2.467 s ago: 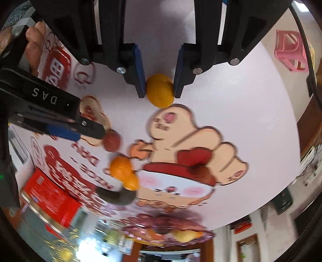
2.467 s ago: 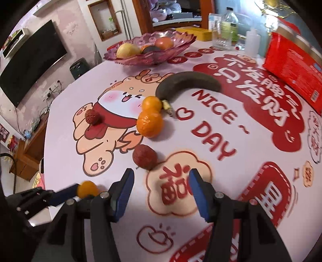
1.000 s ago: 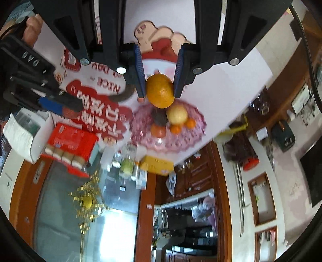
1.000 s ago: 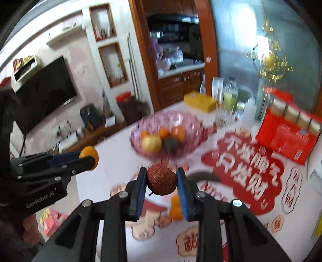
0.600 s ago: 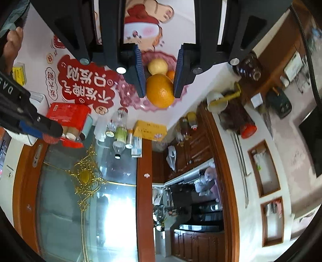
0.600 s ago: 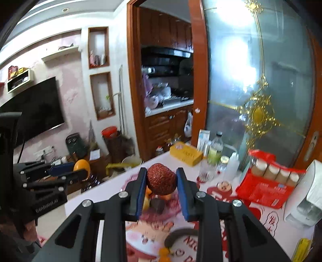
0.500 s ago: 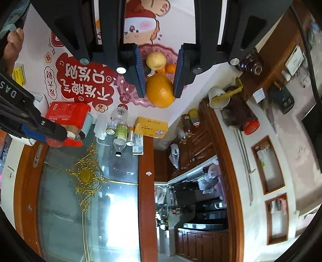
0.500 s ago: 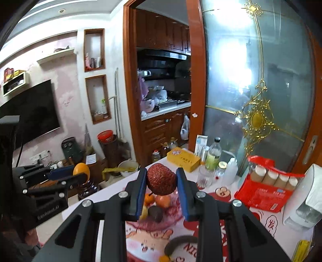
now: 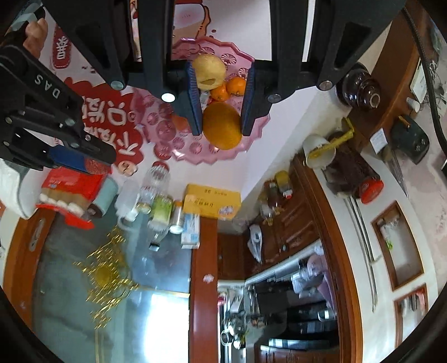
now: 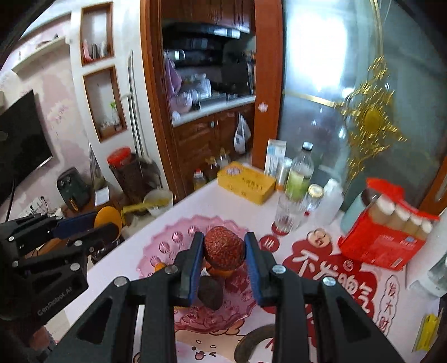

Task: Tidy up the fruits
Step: 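Lift the orange and lychee and carry both over the pink bowl, then open both grippers to drop the orange and lychee into the bowl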

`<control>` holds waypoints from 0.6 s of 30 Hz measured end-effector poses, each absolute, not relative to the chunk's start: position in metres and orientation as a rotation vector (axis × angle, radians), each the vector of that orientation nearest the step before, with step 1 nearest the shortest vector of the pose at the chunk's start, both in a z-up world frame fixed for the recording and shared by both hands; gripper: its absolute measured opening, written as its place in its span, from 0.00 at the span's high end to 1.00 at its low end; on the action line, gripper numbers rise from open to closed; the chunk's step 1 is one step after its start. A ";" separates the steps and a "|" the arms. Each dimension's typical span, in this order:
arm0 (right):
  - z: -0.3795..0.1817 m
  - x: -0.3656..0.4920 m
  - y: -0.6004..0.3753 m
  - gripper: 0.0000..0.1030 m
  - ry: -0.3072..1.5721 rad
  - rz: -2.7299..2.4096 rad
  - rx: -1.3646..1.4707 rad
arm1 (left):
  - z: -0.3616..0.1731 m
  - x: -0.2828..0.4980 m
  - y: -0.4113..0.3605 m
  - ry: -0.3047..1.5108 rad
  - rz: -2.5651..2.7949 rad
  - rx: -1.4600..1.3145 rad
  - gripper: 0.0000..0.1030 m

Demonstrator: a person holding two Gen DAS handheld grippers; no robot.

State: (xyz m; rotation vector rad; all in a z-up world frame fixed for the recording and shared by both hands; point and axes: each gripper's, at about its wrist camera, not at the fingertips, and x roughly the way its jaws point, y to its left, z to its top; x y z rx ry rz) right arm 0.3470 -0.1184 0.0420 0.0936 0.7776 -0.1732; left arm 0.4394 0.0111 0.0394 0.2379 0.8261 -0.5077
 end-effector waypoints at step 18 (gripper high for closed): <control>-0.100 0.414 -0.132 0.71 1.053 -0.187 0.164 | -0.119 0.507 -0.016 1.097 -0.488 0.284 0.75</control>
